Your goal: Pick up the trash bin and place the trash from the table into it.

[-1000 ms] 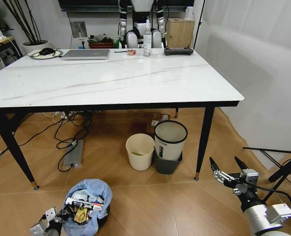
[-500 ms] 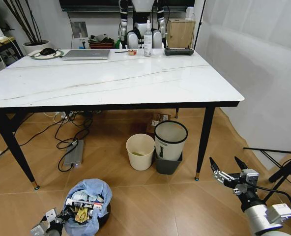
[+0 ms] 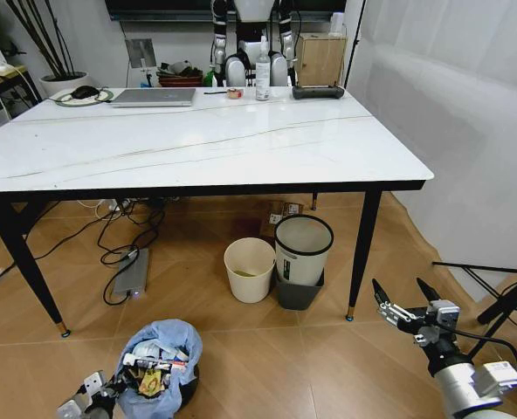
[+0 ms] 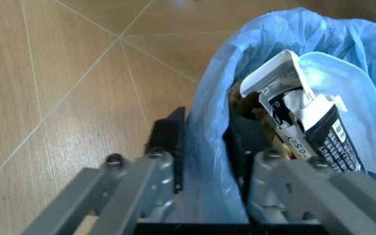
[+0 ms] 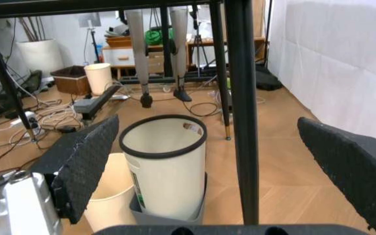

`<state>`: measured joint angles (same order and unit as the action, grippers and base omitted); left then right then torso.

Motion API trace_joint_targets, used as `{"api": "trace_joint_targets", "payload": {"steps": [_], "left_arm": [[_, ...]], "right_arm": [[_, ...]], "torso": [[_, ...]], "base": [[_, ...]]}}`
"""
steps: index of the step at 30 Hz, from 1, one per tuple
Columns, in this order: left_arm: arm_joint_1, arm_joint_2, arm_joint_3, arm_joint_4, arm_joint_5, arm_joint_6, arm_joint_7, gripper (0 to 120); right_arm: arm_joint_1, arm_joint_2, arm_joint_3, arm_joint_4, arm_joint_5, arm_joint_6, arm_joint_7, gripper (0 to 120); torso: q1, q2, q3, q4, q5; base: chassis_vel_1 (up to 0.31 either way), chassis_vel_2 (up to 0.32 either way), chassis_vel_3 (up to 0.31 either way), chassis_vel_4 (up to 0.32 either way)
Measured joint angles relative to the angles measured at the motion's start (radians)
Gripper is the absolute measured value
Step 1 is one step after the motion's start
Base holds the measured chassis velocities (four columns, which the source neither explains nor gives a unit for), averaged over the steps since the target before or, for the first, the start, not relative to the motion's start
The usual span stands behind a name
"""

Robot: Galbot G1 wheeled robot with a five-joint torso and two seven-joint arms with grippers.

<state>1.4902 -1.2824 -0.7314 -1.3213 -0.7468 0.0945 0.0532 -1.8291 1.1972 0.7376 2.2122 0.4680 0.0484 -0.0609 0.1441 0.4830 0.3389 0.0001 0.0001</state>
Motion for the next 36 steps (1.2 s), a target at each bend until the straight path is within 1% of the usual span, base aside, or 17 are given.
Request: {"api": "trace_joint_targets", "payload": {"steps": [2, 4, 5, 9, 11, 12, 13, 16, 17, 18, 22, 25, 27, 30, 33, 34, 36], "left_arm": [[0.000, 0.000, 0.000, 0.000, 0.000, -0.001, 0.001, 33], [0.000, 0.000, 0.000, 0.001, 0.001, -0.002, 0.001, 34], [0.000, 0.000, 0.000, 0.001, 0.001, -0.003, 0.002, 36], [0.009, 0.004, -0.002, -0.011, 0.006, -0.013, 0.004, 54], [0.024, 0.013, -0.002, -0.030, 0.015, -0.018, 0.005, 61], [0.024, 0.013, -0.002, -0.030, 0.015, -0.018, 0.005, 61], [0.035, 0.019, -0.004, -0.041, 0.019, -0.022, 0.007, 68], [0.060, 0.031, -0.012, -0.071, 0.012, -0.027, 0.007, 78], [0.073, 0.035, -0.017, -0.091, 0.008, -0.028, 0.007, 84], [0.073, 0.035, -0.017, -0.091, 0.008, -0.028, 0.007, 84], [0.126, 0.038, -0.030, -0.159, 0.005, -0.037, 0.005, 98], [0.149, 0.039, -0.037, -0.190, 0.018, -0.067, 0.006, 100], [0.170, 0.040, -0.046, -0.220, 0.042, -0.117, 0.010, 100], [0.204, 0.041, -0.067, -0.282, 0.112, -0.199, 0.026, 100], [0.259, 0.031, -0.086, -0.414, 0.186, -0.265, 0.039, 100], [0.259, 0.031, -0.086, -0.414, 0.186, -0.265, 0.039, 100], [0.281, 0.023, -0.088, -0.481, 0.208, -0.285, 0.039, 100]], "right_arm": [[0.000, 0.000, 0.000, 0.000, 0.000, 0.000, 0.000, 100], [0.000, 0.000, 0.000, 0.000, 0.000, 0.000, 0.000, 100], [0.000, 0.000, 0.000, 0.000, 0.000, 0.000, 0.000, 100], [0.000, 0.000, 0.000, 0.000, 0.000, 0.000, 0.000, 100], [0.000, 0.000, 0.000, 0.000, 0.000, 0.000, 0.000, 100], [0.000, 0.000, 0.000, 0.000, 0.000, 0.000, 0.000, 100], [0.000, 0.000, 0.000, 0.000, 0.000, 0.000, 0.000, 100], [0.000, 0.000, 0.000, 0.000, 0.000, 0.000, 0.000, 100], [0.000, 0.000, 0.000, 0.000, 0.000, 0.000, 0.000, 100], [0.000, 0.000, 0.000, 0.000, 0.000, 0.000, 0.000, 100], [0.000, 0.000, 0.000, 0.000, 0.000, 0.000, 0.000, 100], [0.000, 0.000, 0.000, 0.000, 0.000, 0.000, 0.000, 100], [0.000, 0.000, 0.000, 0.000, 0.000, 0.000, 0.000, 100], [0.000, 0.000, 0.000, 0.000, 0.000, 0.000, 0.000, 100], [0.000, 0.000, 0.000, 0.000, 0.000, 0.000, 0.000, 100], [0.000, 0.000, 0.000, 0.000, 0.000, 0.000, 0.000, 100], [0.000, 0.000, 0.000, 0.000, 0.000, 0.000, 0.000, 100]], "torso": [[0.000, 0.000, 0.000, 0.0000, 0.0000], [0.000, 0.000, 0.000, 0.0000, 0.0000], [0.000, 0.001, 0.000, 0.0000, 0.0000], [0.001, 0.001, 0.001, 0.0000, -0.0002], [0.001, 0.001, 0.001, -0.0001, -0.0001], [0.001, 0.001, 0.001, -0.0001, -0.0001], [0.001, 0.001, 0.001, -0.0001, -0.0001], [0.001, 0.002, 0.001, 0.0001, -0.0001], [0.001, 0.002, 0.001, 0.0000, 0.0000], [0.001, 0.002, 0.001, 0.0000, 0.0000], [0.001, 0.002, 0.001, 0.0000, -0.0001], [0.001, 0.002, 0.001, 0.0000, -0.0002], [0.001, 0.002, 0.001, 0.0000, -0.0001], [0.001, 0.002, 0.001, 0.0000, -0.0003], [0.001, 0.002, 0.001, 0.0000, 0.0002], [0.001, 0.002, 0.001, 0.0000, 0.0002], [0.001, 0.003, 0.002, 0.0001, -0.0002]], "base": [[0.000, 0.000, 0.000, 0.000], [0.000, 0.000, 0.000, 0.000], [0.000, 0.000, 0.000, 0.000], [0.000, 0.000, 0.000, 0.000], [0.000, 0.000, 0.000, 0.000], [0.000, 0.000, 0.000, 0.000], [0.000, 0.000, 0.000, 0.000], [0.000, 0.000, 0.000, 0.000], [0.000, 0.000, 0.000, 0.000], [0.000, 0.000, 0.000, 0.000], [0.000, 0.000, 0.000, 0.000], [0.000, 0.000, 0.000, 0.000], [0.000, 0.000, 0.000, 0.000], [0.000, 0.000, 0.000, 0.000], [0.000, 0.000, 0.000, 0.000], [0.000, 0.000, 0.000, 0.000], [0.000, 0.000, 0.000, 0.000]]}}
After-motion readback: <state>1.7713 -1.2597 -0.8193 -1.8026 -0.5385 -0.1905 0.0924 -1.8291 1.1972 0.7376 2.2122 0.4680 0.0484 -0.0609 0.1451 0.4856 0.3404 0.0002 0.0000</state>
